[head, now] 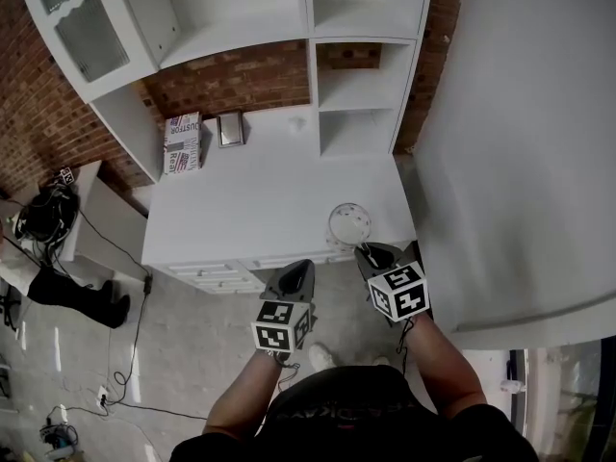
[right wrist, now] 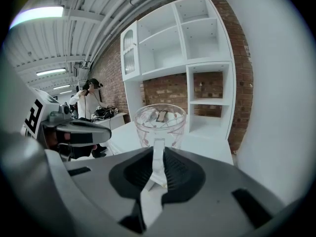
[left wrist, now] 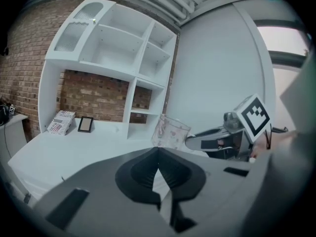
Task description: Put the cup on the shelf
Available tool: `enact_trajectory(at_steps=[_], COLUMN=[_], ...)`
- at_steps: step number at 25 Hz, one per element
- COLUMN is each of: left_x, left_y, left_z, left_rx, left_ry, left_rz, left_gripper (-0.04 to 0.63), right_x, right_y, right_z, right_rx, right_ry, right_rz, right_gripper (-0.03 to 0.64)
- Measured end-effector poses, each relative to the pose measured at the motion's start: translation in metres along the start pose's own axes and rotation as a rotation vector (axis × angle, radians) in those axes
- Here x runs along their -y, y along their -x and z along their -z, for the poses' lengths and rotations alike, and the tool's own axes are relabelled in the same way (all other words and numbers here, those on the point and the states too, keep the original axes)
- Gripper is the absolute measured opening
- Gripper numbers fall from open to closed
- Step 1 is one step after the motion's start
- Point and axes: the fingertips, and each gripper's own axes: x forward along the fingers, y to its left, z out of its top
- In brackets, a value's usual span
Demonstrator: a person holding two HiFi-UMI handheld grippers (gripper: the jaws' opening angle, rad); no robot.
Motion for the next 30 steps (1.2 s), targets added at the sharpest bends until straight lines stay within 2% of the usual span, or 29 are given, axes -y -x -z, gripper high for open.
enact_trajectory(at_steps=[5, 15, 22, 30], left_x=[-0.029, -0.058, -0.058, -0.048], left_y=[0.003, 0.006, -0.014, -0.059], left_z=[-0.003, -0.013, -0.019, -0.032], left_rx=[0.001, 0.028, 0.019, 0.009], left_ry=[0.01, 0.031, 0.03, 0.031], left_rz=[-0.003, -0.019, -0.024, -0.04], left_gripper=[0.003, 0.003, 0.003, 0.003], right_x=[-0.019, -0.034, -0.015, 0.031], right_y=[-0.024, -0.05, -0.062, -0.075], right_z=[-0.01, -0.026, -0.033, -0.04], right_rx=[-0.007, -0.023, -0.021, -0.02], right_ry=[0.006, 0.046, 0.044, 0.036], right_rz=[-0.013, -0.032, -0.045, -0.068], right_gripper=[0.043, 0.043, 0.043, 0.043])
